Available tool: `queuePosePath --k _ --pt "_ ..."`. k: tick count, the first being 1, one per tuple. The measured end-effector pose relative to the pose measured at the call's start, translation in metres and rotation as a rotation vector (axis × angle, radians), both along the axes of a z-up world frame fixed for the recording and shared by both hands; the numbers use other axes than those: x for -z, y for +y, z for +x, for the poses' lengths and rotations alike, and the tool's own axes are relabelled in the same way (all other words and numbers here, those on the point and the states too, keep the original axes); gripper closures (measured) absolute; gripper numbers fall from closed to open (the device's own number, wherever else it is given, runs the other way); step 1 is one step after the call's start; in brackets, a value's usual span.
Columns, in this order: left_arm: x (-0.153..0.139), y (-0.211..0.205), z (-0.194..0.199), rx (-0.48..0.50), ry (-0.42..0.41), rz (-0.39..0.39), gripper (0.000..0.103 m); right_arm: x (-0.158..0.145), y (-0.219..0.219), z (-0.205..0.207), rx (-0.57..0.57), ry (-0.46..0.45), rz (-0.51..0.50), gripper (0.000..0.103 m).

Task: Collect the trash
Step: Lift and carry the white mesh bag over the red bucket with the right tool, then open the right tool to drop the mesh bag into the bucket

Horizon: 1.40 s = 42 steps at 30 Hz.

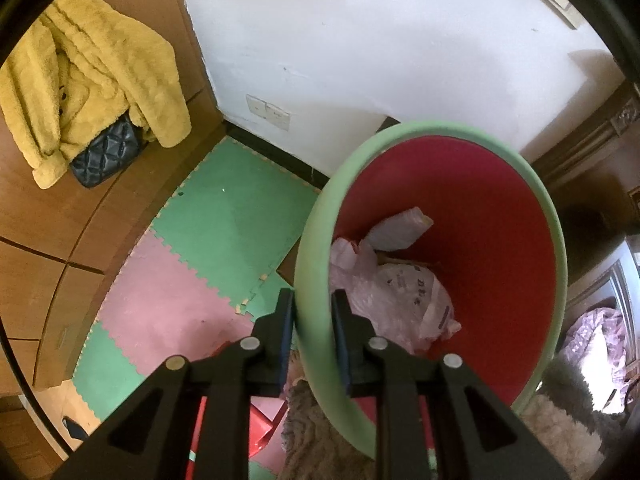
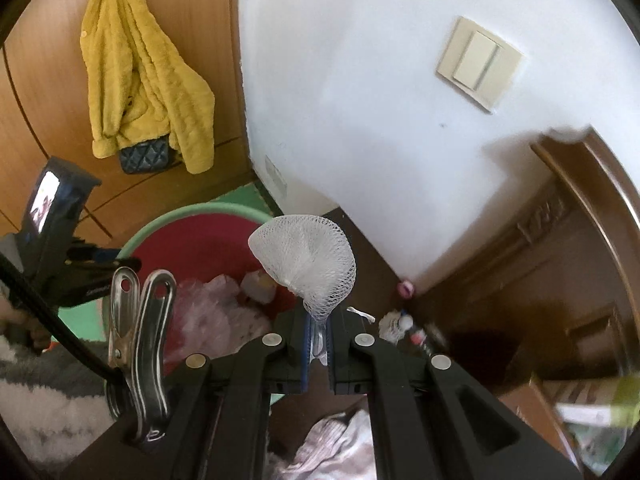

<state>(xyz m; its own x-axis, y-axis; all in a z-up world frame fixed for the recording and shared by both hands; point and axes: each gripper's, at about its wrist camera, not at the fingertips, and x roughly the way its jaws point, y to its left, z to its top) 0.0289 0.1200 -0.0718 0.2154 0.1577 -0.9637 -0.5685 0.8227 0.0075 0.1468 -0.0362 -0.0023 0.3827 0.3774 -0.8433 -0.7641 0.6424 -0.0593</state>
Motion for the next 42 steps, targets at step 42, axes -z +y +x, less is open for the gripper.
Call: queuePosePath --k 42 --pt "0.002 -0.002 -0.008 -0.003 -0.023 -0.016 0.083 0.032 0.048 -0.064 -0.117 0.029 -0.015 0.094"
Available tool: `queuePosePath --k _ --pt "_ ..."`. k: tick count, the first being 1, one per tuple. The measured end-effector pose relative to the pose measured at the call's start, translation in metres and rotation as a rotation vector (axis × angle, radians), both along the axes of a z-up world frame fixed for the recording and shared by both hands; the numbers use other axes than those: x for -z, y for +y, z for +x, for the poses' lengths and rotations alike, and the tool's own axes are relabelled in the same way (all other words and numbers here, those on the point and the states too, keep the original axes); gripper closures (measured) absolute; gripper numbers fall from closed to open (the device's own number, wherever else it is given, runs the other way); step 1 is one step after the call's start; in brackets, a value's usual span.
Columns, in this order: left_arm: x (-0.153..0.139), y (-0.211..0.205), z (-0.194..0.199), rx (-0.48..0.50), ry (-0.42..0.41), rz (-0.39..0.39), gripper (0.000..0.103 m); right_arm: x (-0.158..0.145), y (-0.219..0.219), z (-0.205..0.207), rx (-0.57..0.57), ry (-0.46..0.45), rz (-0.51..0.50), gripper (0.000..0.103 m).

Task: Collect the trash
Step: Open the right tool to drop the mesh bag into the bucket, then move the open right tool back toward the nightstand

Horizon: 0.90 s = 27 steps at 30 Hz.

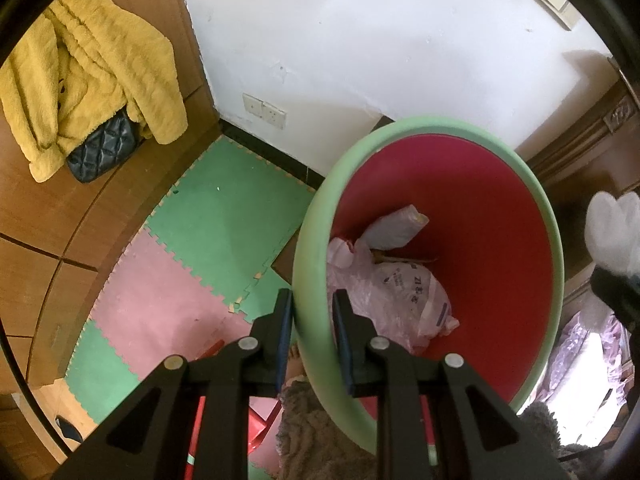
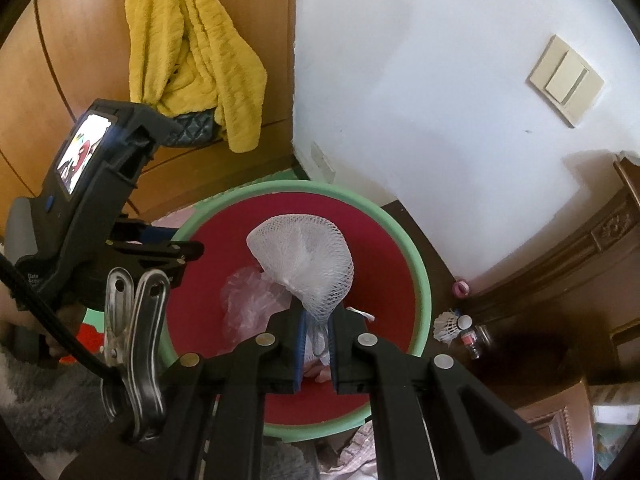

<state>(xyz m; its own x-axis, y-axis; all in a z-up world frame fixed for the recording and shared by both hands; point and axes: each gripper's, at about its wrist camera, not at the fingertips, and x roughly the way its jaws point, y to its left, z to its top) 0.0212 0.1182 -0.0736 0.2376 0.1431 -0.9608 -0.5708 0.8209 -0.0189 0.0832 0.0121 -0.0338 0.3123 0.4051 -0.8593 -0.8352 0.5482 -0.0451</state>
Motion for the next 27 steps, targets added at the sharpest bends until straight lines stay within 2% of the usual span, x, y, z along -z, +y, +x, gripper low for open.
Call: queuePosePath --k 9,16,21,24,27 --pt "0.0 0.001 0.001 0.016 0.009 0.001 0.083 0.006 -0.008 0.005 0.056 0.039 -0.003 0.093" --pt "0.002 0.002 0.004 0.033 0.014 0.006 0.083 0.009 -0.007 0.006 0.044 0.057 -0.012 0.089" --pt "0.003 -0.002 0.009 0.063 0.026 0.035 0.083 0.023 -0.007 0.01 0.059 0.074 -0.052 0.053" --pt "0.004 -0.001 0.011 0.071 0.023 0.032 0.083 0.029 -0.008 0.012 0.078 0.082 -0.069 0.043" --pt "0.005 0.0 0.013 0.07 0.025 0.031 0.084 0.032 -0.008 0.016 0.092 0.087 -0.081 0.04"
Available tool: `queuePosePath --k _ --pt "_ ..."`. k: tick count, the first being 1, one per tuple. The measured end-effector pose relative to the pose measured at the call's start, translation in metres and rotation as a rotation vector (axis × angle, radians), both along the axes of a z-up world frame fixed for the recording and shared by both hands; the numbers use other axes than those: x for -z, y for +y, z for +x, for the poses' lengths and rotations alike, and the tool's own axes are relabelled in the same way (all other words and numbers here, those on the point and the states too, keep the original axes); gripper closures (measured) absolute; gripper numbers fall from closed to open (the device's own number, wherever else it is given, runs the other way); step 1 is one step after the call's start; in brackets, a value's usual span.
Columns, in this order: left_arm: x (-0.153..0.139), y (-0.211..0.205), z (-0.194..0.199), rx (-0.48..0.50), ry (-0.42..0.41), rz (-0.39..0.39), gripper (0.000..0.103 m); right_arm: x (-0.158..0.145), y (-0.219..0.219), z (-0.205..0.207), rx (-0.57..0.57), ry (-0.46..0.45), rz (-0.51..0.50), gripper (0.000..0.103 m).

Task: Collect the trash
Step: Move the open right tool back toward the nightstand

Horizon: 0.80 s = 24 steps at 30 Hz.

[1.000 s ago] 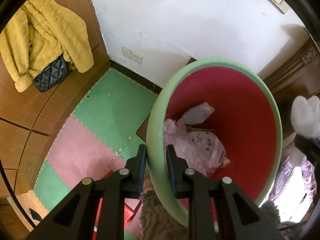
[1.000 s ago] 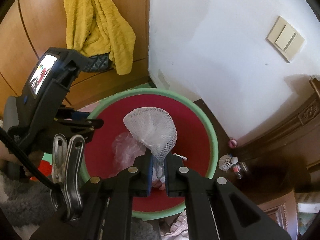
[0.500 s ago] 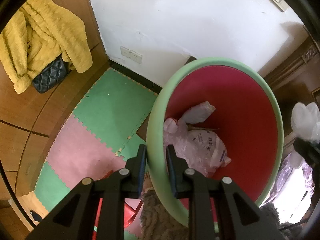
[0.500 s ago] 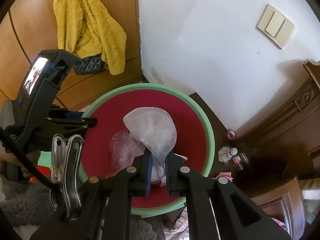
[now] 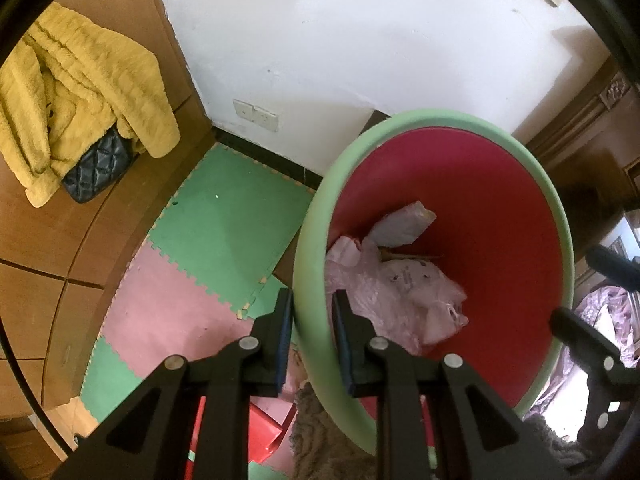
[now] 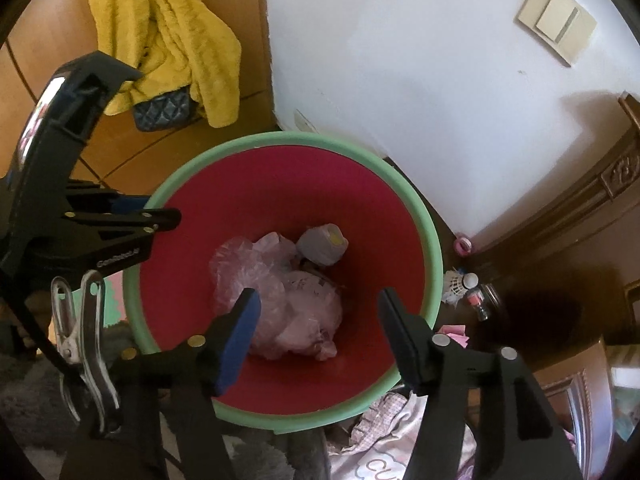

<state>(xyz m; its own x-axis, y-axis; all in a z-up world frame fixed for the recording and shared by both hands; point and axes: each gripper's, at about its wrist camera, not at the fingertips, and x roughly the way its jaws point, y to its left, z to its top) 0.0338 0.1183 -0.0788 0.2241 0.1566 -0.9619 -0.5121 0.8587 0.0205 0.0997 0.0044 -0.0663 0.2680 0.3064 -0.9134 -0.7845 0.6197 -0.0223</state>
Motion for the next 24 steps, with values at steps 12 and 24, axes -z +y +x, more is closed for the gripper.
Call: queuePosePath --k 12,24 --pt "0.001 0.001 0.012 0.011 -0.006 0.002 0.085 0.012 0.0 0.011 0.069 0.012 -0.047 0.039" --pt "0.008 0.004 0.021 0.041 0.043 -0.001 0.086 0.0 -0.006 0.016 0.137 -0.038 -0.032 0.039"
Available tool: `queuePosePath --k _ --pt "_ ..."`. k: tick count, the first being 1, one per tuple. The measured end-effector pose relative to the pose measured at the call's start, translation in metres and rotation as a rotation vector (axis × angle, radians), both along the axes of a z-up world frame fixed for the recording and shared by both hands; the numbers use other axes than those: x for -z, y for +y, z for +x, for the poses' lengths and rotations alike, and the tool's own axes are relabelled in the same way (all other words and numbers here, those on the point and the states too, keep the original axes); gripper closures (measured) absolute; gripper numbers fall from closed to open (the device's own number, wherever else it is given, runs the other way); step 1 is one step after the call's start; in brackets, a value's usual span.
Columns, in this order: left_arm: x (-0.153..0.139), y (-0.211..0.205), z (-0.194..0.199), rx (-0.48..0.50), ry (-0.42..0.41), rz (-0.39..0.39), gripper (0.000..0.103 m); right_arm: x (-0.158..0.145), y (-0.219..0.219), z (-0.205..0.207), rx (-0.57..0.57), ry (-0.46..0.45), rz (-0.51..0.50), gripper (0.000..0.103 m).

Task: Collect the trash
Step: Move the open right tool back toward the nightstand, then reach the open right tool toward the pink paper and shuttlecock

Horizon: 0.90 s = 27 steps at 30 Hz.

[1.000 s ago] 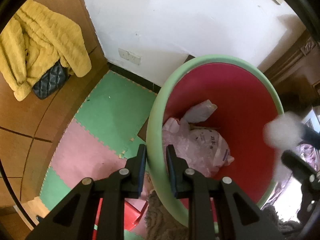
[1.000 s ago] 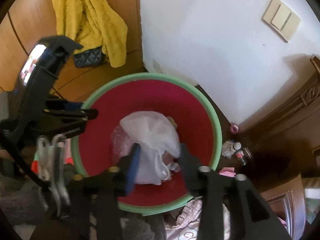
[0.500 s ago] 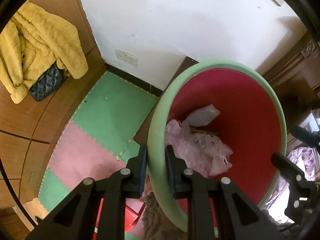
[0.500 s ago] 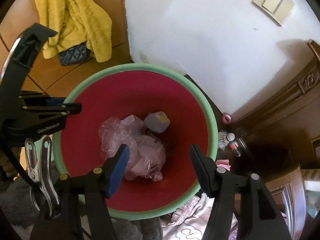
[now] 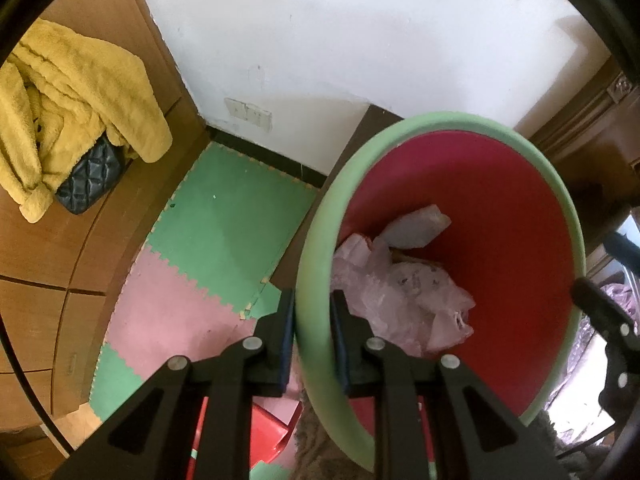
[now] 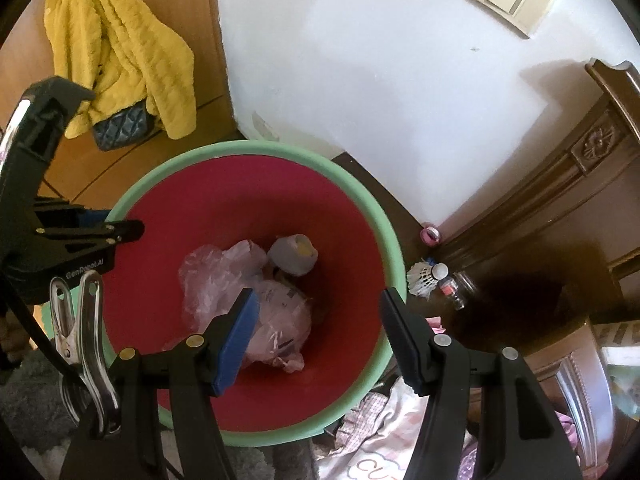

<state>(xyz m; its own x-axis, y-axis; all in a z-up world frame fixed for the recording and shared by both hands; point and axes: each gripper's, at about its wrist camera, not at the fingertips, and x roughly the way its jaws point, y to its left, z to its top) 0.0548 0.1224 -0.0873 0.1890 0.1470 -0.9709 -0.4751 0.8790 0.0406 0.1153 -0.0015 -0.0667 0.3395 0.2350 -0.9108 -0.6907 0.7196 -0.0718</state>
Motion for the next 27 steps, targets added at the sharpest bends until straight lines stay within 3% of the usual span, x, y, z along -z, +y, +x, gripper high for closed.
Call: queuePosePath --k 10,18,22,27 --pt "0.002 0.0 0.003 0.038 0.014 -0.011 0.086 -0.007 -0.022 0.008 0.109 -0.009 -0.019 0.039" --pt "0.006 0.005 0.003 0.038 0.027 -0.034 0.086 -0.031 -0.081 0.015 0.288 -0.047 0.026 0.039" --pt "0.006 0.002 0.007 0.064 0.029 -0.019 0.086 -0.017 -0.098 0.016 0.377 0.007 0.018 0.039" --pt "0.006 0.0 0.009 0.101 0.033 -0.009 0.086 -0.006 -0.126 0.011 0.516 0.08 0.096 0.039"
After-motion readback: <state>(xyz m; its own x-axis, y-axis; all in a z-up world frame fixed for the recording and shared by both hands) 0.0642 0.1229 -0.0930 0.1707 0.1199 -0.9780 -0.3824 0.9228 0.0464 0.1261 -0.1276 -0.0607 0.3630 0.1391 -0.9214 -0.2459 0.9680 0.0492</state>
